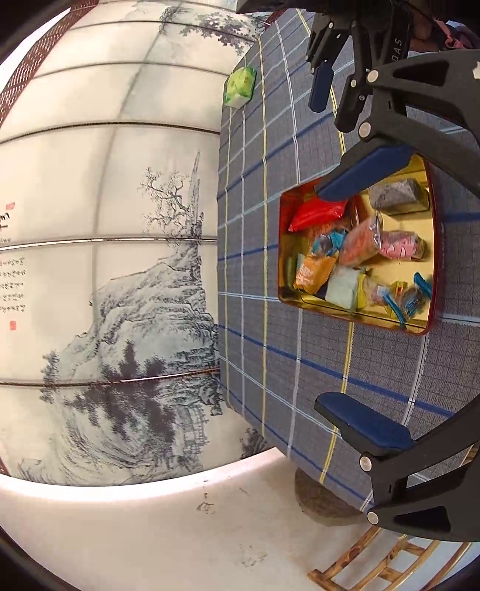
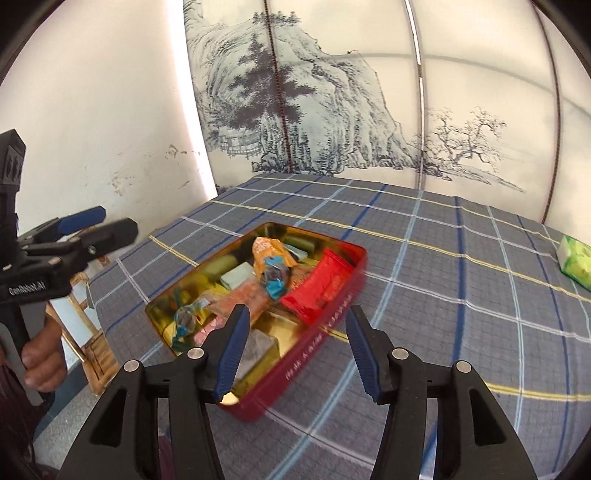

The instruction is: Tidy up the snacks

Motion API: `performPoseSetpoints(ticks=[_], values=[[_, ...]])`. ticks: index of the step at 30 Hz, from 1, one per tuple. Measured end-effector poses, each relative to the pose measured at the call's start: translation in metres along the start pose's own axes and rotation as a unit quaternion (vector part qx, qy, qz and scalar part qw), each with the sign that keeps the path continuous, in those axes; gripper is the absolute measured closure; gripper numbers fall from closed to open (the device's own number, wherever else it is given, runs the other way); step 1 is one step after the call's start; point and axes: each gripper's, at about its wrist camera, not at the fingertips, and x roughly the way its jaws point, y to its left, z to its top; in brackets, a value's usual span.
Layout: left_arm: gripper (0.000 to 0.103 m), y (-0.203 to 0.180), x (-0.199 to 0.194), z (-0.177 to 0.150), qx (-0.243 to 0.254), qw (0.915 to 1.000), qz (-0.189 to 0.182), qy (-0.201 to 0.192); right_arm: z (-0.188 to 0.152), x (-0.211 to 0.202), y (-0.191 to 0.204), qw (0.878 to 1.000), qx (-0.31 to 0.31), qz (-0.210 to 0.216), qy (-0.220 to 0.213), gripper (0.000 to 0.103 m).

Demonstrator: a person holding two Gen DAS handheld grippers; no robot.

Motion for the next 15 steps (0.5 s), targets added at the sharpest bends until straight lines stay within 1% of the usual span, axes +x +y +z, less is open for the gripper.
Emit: performPoseSetpoints(ticks=[8, 14, 15], values=[[0.001, -0.018, -0.032, 0.013, 0.01, 0.9996, -0.016, -0.02, -0.013, -0.036, -0.02, 1.0, 0.014, -0.019, -0.017, 0.045], [0.0, -0.023, -0.04, 0.013, -0.001, 0.9991, -0.043, 0.003, -0.021, -0.056, -0.042, 0.999, 0.029, -0.035, -0.026, 0.042], [0.0, -0.022, -0.041, 0.011, -0.008, 0.9992, -0.04, 0.003, -0.022, -0.057, -0.049, 0.998, 0.032, -0.043, -0.024, 0.04]])
